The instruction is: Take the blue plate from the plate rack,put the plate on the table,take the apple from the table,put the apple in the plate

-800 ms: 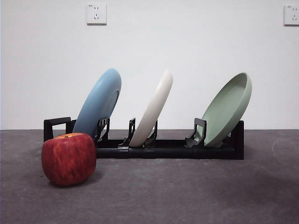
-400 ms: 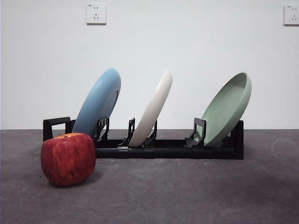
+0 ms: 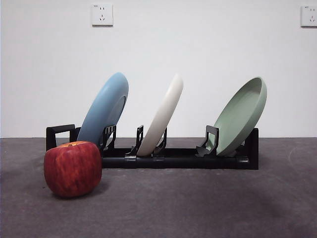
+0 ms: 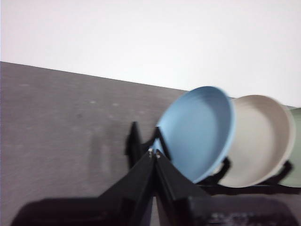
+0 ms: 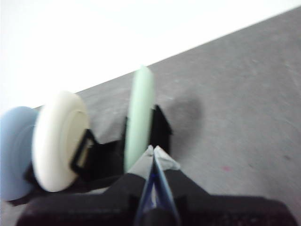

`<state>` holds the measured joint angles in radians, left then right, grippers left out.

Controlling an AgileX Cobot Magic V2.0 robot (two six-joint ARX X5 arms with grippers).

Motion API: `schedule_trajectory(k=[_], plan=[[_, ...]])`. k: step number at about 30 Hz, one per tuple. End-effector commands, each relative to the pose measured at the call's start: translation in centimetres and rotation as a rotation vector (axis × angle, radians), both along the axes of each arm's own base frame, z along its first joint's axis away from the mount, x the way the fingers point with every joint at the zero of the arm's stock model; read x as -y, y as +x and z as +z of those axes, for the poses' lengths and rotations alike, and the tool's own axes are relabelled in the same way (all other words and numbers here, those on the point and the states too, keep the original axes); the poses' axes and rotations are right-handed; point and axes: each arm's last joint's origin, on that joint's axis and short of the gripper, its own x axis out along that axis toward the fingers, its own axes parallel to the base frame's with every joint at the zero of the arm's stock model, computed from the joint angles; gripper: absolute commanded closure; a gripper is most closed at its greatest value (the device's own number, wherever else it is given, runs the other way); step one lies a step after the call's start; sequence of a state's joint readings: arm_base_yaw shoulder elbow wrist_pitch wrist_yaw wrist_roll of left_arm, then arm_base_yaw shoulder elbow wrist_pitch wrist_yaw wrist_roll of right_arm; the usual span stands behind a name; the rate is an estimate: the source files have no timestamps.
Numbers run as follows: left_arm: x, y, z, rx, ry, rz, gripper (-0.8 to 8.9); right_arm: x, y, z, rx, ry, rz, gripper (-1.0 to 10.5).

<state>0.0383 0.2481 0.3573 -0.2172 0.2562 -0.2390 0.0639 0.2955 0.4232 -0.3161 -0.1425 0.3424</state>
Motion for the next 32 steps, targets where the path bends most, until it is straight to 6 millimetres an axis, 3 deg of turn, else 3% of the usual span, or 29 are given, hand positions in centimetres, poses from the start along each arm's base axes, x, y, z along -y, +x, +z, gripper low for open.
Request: schedule_trajectory(k=[1, 6, 12, 13, 15, 17, 18, 20, 27, 32], plan=[[0.1, 0.9, 1.8, -0.031, -0.007, -0.055, 8.19, -0.2, 0.6, 2.1, 0.000, -0.028, 0.070, 9.6], [0.4, 3.4, 4.5, -0.141, -0.035, -0.199, 8.19, -0.7, 2.4, 5.3, -0.055, -0.055, 0.207, 9.6], [0.9, 6.6, 6.6, -0.260, -0.113, -0.442, 8.10, -1.2, 5.1, 7.4, -0.151, -0.090, 0.374, 9.4], [0.9, 7.0, 6.8, -0.272, -0.118, -0.450, 8.00, -1.3, 5.5, 7.5, -0.166, -0.087, 0.390, 9.4], [1.0, 7.5, 7.1, -0.287, -0.119, -0.451, 6.81, -1.4, 6.2, 7.7, -0.189, -0.086, 0.421, 9.1], [1.1, 7.9, 7.3, -0.289, -0.118, -0.457, 5.22, -1.5, 6.8, 7.6, -0.205, -0.081, 0.427, 7.9], [1.2, 8.1, 7.3, -0.290, -0.117, -0.459, 4.95, -1.5, 7.0, 7.6, -0.211, -0.081, 0.427, 7.4], [1.3, 8.3, 7.3, -0.291, -0.121, -0.465, 4.98, -1.6, 7.2, 7.4, -0.222, -0.079, 0.431, 6.6], [2.2, 9.8, 7.4, -0.298, -0.127, -0.473, 4.99, -1.6, 7.3, 7.4, -0.226, -0.078, 0.430, 6.6], [3.5, 12.2, 8.6, -0.351, -0.095, -0.499, 4.99, -1.6, 7.3, 7.4, -0.226, -0.078, 0.430, 6.6]])
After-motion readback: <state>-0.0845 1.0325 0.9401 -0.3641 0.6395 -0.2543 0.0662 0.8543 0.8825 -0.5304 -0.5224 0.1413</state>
